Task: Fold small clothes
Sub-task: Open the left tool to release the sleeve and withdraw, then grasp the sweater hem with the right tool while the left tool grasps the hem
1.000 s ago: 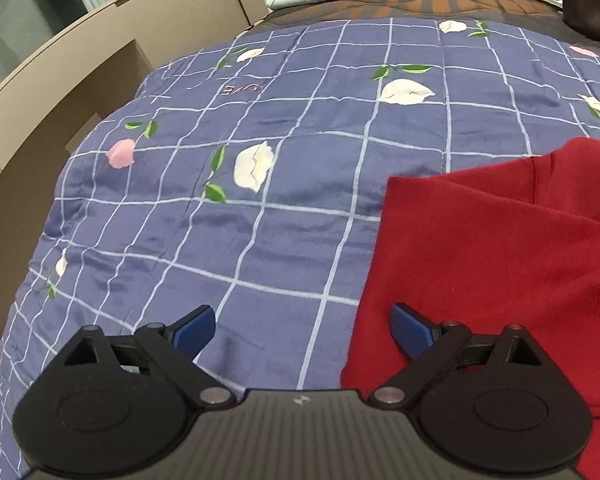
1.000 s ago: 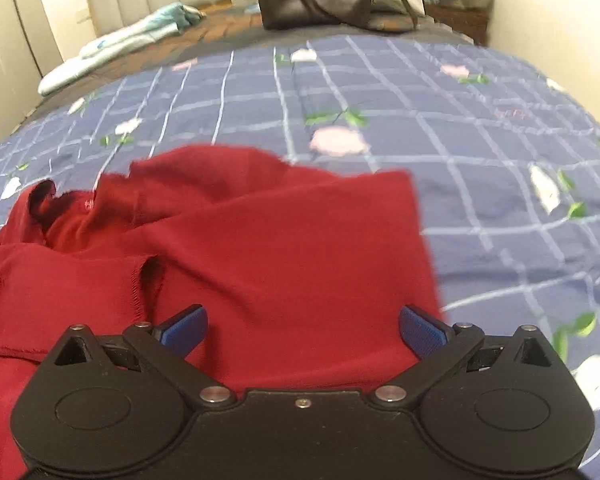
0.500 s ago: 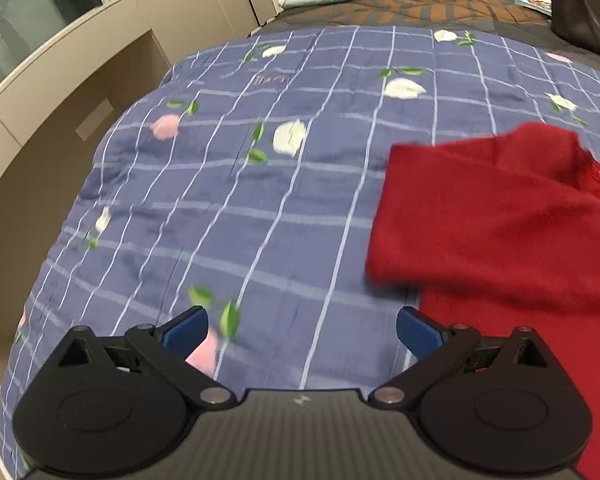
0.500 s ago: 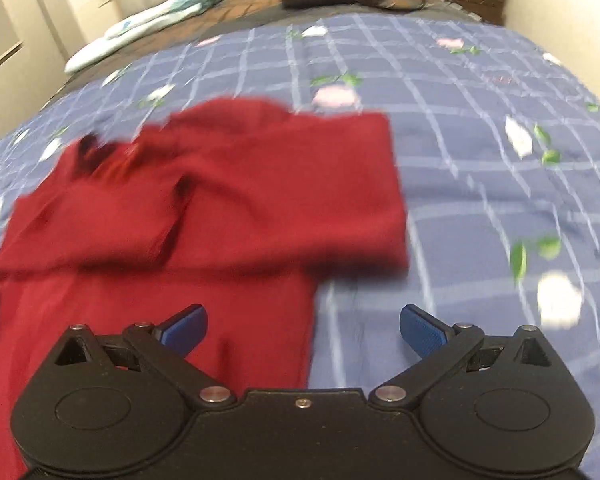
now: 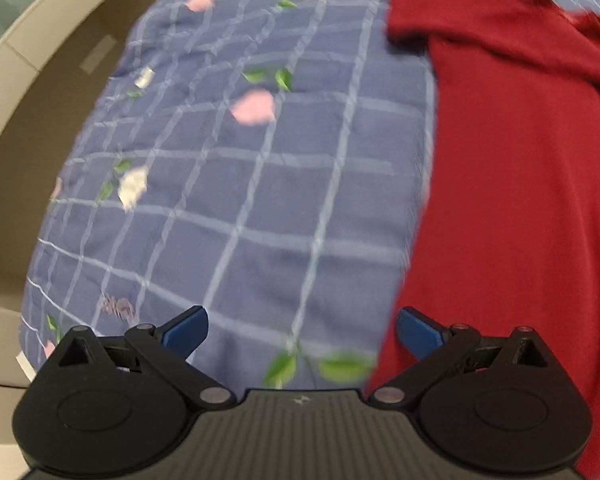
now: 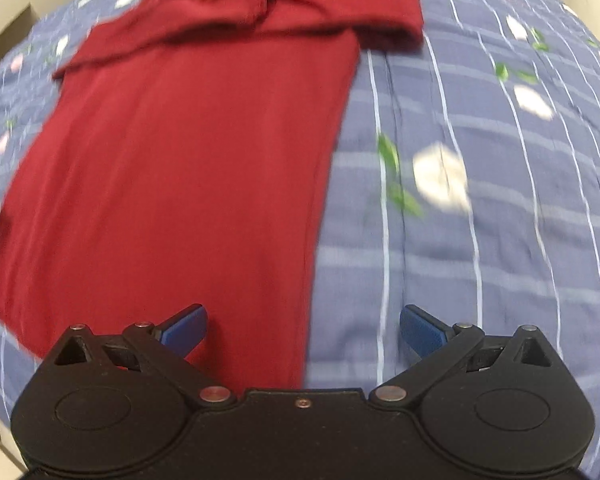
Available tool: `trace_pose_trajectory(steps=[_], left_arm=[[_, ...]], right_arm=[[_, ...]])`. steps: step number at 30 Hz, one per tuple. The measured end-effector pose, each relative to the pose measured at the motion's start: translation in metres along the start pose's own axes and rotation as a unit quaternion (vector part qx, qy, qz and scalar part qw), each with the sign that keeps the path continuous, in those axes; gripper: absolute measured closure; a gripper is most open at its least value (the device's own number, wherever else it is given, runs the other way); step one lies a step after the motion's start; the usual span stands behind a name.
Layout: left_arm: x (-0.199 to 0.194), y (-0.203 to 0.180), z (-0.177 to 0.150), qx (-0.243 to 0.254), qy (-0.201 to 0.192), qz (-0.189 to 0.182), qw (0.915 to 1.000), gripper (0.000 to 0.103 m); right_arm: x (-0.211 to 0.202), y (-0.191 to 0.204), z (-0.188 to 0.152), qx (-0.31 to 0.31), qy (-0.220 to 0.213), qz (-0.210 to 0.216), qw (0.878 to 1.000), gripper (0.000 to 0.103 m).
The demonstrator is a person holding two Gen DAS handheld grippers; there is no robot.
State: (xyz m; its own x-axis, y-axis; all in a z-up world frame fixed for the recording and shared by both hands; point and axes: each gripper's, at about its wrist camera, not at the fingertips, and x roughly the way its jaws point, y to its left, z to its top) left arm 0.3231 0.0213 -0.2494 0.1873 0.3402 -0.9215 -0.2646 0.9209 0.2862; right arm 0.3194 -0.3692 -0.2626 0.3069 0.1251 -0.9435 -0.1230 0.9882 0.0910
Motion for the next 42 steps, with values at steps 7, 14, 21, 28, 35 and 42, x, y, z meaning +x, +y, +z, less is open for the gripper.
trace_pose_trajectory(steps=[7, 14, 21, 28, 35, 42], left_arm=[[-0.022, -0.004, -0.057, 0.065, -0.032, -0.037, 0.9967, 0.0], [-0.042, -0.022, -0.102, 0.184, -0.11, -0.055, 0.9752, 0.0], [-0.051, -0.03, -0.118, 0.218, -0.134, -0.061, 0.9648, 0.001], [-0.061, -0.038, -0.125, 0.23, -0.149, -0.077, 0.9587, 0.001], [-0.066, -0.058, -0.132, 0.268, -0.179, -0.088, 0.9425, 0.001], [-0.05, -0.093, -0.143, 0.302, -0.204, -0.06, 0.9292, 0.001]], right_arm=[[-0.021, 0.017, -0.05, -0.016, -0.013, -0.042, 0.999, 0.001], [-0.037, 0.086, -0.09, -0.179, -0.091, -0.049, 0.978, 0.001], [-0.019, 0.144, -0.127, -0.355, -0.131, -0.074, 0.923, 0.004], [-0.008, 0.163, -0.14, -0.383, -0.176, -0.107, 0.9, 0.021], [-0.006, 0.176, -0.121, -0.401, -0.187, -0.105, 0.891, 0.087], [-0.031, 0.161, -0.081, -0.33, -0.153, -0.02, 0.932, 0.097]])
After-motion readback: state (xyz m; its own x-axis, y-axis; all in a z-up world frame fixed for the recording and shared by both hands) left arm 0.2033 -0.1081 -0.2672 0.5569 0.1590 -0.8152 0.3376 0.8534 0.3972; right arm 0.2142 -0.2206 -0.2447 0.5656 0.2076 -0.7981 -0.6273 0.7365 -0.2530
